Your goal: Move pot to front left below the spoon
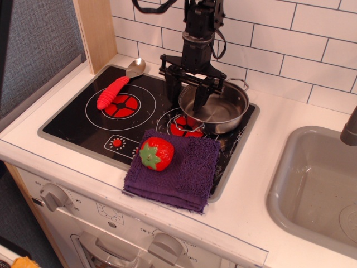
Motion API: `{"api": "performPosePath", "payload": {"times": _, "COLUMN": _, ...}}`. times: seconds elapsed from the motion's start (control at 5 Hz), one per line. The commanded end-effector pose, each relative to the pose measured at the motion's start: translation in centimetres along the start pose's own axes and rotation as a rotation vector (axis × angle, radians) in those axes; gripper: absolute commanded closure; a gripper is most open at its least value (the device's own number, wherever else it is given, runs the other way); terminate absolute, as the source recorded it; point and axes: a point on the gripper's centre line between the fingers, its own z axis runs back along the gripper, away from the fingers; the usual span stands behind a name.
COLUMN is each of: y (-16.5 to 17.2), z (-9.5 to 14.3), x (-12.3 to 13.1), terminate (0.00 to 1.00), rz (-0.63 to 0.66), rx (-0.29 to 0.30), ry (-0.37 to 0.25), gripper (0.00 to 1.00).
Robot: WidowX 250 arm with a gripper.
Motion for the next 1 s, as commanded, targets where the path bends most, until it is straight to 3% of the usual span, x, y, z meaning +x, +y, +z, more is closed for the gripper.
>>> {"api": "performPosePath", "payload": {"times": 0.0, "y": -0.5, "z": 1.8, "x": -0.7, "terminate": 0.0, "rz": -0.039, "rx": -0.022, "ry": -0.076, "gripper": 1.0}}
{"api": "performPosePath", "payload": {"times": 0.2, "y": -0.6, "z": 2.1, "x": -1.1, "terminate": 0.0, "rz": -0.055, "rx": -0.042, "ry": -0.081, "gripper": 1.0}}
{"api": "performPosePath", "payload": {"times": 0.4, "y": -0.3, "z": 4.3, "x": -1.4, "terminate": 0.0, "rz": -0.067, "rx": -0.101, "ry": -0.146, "gripper": 1.0}}
{"api": "performPosePath", "payload": {"times": 0.6, "y": 2.6, "z": 8.0, "x": -3.6, "terminate": 0.0, "rz": 0.032, "rx": -0.144, "ry": -0.275, "gripper": 1.0}}
{"api": "performPosePath", "payload": {"times": 0.8, "y": 7.0, "z": 7.9, "x": -6.3, "terminate": 0.0, "rz": 0.119, "rx": -0.177, "ry": -0.293, "gripper": 1.0}}
